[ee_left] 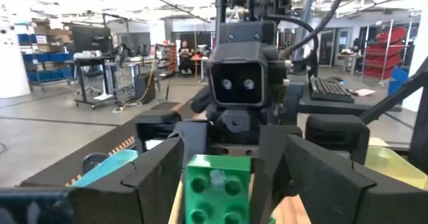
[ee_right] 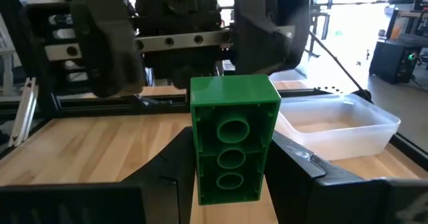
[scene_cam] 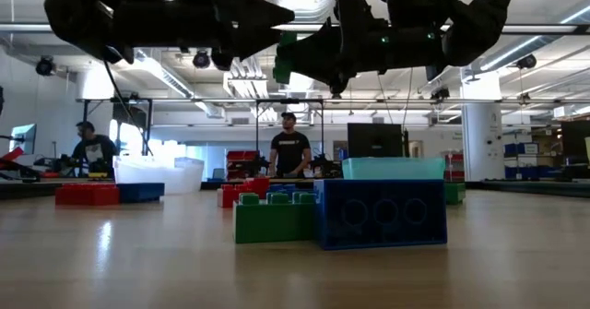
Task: Sort & place blocks by color
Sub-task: Put the green game piece into the white bin
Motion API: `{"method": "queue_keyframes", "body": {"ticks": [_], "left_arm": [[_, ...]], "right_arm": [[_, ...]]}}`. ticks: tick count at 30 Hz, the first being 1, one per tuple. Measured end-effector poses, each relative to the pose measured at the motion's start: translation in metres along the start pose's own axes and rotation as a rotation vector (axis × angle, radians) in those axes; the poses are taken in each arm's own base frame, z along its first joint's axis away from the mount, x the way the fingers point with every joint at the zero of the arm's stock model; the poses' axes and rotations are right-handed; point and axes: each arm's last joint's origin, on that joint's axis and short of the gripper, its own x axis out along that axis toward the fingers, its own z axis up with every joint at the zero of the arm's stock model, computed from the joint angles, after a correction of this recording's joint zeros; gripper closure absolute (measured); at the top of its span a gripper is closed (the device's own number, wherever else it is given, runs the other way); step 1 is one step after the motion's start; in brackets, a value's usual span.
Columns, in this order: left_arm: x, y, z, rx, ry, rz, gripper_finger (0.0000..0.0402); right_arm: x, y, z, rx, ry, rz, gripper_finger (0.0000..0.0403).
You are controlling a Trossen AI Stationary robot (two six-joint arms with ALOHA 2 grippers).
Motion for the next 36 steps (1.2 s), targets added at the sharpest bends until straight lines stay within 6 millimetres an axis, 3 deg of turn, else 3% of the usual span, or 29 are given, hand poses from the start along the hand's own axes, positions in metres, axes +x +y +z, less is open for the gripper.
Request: {"method": "queue_keyframes", "body": {"ticks": [15,19,23,36], "left_arm": [[0.013,0.006,-0.012,0.014,0.035,0.030,0.0162],[0.013,0.006,-0.011,0.019,0.032,0.029,0.0199],[0.013,0.006,-0.011,0.023,0.034,0.024,0.0261],[0.012,0.006,-0.012,0.018,0.043,0.030,0.0273]], "right_arm": [[0.000,0.000,0.000,-0.013,0.003,0.000,0.0277],[0.000,0.000,-0.001,-0.015,0.004,0.000,0.0277],[0.000,0.000,-0.001,-0.021,0.007,0.002,0.0273],[0.000,0.000,-0.003,-0.020,0.028,-0.002,0.0176]]}}
